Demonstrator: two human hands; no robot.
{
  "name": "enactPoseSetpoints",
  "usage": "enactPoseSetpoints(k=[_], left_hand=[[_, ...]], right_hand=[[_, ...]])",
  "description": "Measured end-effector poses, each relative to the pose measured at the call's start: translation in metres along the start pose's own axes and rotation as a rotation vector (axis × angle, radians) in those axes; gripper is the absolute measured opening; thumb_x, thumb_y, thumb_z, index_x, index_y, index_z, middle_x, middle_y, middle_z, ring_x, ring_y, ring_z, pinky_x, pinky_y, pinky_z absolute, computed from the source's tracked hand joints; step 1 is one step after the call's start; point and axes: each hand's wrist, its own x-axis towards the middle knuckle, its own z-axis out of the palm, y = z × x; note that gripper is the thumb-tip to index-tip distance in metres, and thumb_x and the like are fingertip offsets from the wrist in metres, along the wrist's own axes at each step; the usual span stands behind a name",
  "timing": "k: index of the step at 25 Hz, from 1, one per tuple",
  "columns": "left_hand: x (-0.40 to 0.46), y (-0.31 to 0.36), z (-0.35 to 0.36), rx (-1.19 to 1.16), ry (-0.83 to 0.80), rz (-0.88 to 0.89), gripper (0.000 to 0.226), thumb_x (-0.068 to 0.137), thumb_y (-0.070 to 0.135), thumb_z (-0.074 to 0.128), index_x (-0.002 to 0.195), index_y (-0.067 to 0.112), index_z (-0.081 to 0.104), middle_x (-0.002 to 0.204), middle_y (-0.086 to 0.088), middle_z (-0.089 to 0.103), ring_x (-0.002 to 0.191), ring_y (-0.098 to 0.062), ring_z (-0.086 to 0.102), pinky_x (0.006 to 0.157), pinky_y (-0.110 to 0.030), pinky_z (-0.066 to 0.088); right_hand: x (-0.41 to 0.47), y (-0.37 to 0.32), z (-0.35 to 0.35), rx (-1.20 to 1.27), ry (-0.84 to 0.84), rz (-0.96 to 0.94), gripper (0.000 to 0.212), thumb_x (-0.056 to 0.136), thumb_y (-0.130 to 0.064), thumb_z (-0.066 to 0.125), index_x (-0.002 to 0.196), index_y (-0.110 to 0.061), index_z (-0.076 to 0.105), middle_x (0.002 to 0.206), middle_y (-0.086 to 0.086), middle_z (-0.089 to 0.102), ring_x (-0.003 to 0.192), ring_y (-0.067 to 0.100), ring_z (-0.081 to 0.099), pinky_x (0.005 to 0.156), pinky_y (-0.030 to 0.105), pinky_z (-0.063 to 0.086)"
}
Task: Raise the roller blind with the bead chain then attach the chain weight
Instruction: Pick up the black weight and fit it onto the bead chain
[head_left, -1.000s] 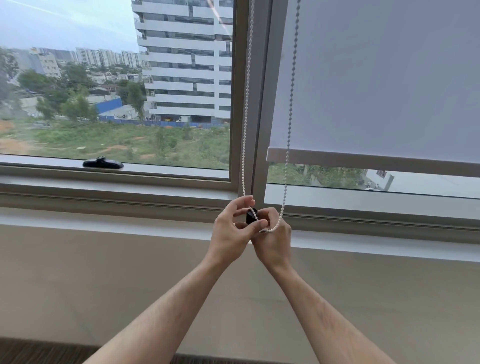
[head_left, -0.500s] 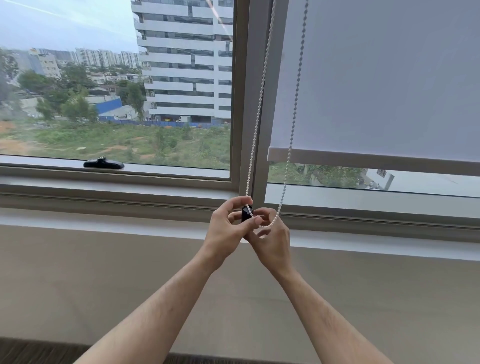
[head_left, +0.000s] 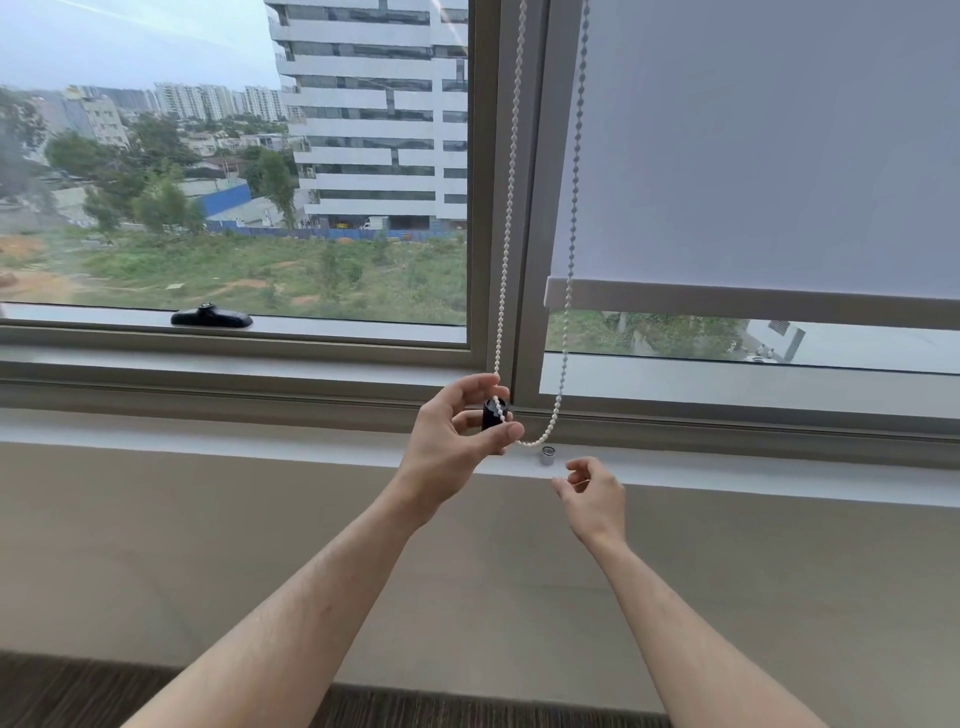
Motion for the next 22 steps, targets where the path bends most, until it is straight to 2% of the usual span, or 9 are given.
enactPoseSetpoints(k=[3, 7, 10, 13, 15, 19, 22], left_hand=[[0.002, 0.002, -0.001, 0.016, 0.0, 0.003, 0.054, 0.072, 0.003, 0.082, 0.121, 0.016, 0.06, 0.115, -0.007, 0.067, 0.095, -0.025, 0.066, 0.079, -0.045, 0.059], [0.004, 0.001, -0.001, 0.049, -0.008, 0.003, 0.057, 0.069, 0.009, 0.085, 0.12, 0.02, 0.061, 0.115, -0.005, 0.068, 0.1, -0.033, 0.066, 0.082, -0.05, 0.058], [0.006, 0.003, 0.0, 0.049, -0.026, 0.001, 0.058, 0.068, 0.01, 0.084, 0.12, 0.02, 0.061, 0.114, -0.005, 0.069, 0.095, -0.027, 0.067, 0.084, -0.053, 0.058], [0.007, 0.006, 0.0, 0.059, -0.041, -0.005, 0.058, 0.068, 0.007, 0.083, 0.121, 0.019, 0.06, 0.114, -0.006, 0.07, 0.094, -0.026, 0.067, 0.084, -0.054, 0.057], [0.008, 0.006, -0.001, 0.066, -0.038, -0.006, 0.058, 0.068, 0.006, 0.082, 0.12, 0.019, 0.06, 0.114, -0.007, 0.07, 0.094, -0.026, 0.067, 0.084, -0.054, 0.058], [0.009, 0.004, -0.002, 0.072, -0.026, -0.01, 0.059, 0.068, 0.006, 0.083, 0.121, 0.019, 0.06, 0.114, -0.006, 0.07, 0.098, -0.026, 0.068, 0.09, -0.052, 0.056], [0.01, 0.003, -0.001, 0.081, -0.035, -0.005, 0.059, 0.07, 0.004, 0.083, 0.122, 0.02, 0.06, 0.115, -0.006, 0.07, 0.1, -0.027, 0.068, 0.091, -0.048, 0.055]], right_hand=[[0.023, 0.009, 0.009, -0.089, -0.024, 0.036, 0.027, 0.083, -0.02, 0.071, 0.106, -0.006, 0.069, 0.088, 0.007, 0.067, 0.084, 0.026, 0.064, 0.085, 0.038, 0.051], [0.044, 0.014, 0.018, -0.21, -0.126, 0.067, 0.037, 0.086, -0.031, 0.066, 0.118, -0.013, 0.066, 0.103, 0.007, 0.068, 0.101, 0.027, 0.063, 0.087, 0.035, 0.047], [0.056, 0.015, 0.025, -0.295, -0.181, 0.045, 0.042, 0.089, -0.037, 0.061, 0.126, -0.018, 0.06, 0.116, 0.01, 0.063, 0.11, 0.03, 0.059, 0.088, 0.036, 0.045], [0.065, 0.012, 0.03, -0.389, -0.222, 0.004, 0.039, 0.089, -0.033, 0.06, 0.126, -0.019, 0.059, 0.123, 0.01, 0.057, 0.116, 0.032, 0.056, 0.088, 0.039, 0.046], [0.068, 0.01, 0.032, -0.426, -0.24, -0.025, 0.035, 0.09, -0.028, 0.06, 0.124, -0.019, 0.062, 0.122, 0.008, 0.058, 0.117, 0.031, 0.056, 0.086, 0.039, 0.047], [0.07, 0.009, 0.033, -0.409, -0.217, -0.048, 0.018, 0.086, -0.019, 0.06, 0.104, -0.015, 0.062, 0.107, 0.007, 0.063, 0.107, 0.031, 0.058, 0.077, 0.037, 0.046], [0.066, 0.001, 0.03, -0.207, -0.162, -0.033, 0.014, 0.081, -0.013, 0.065, 0.094, -0.012, 0.061, 0.092, 0.006, 0.068, 0.093, 0.03, 0.063, 0.07, 0.03, 0.043]])
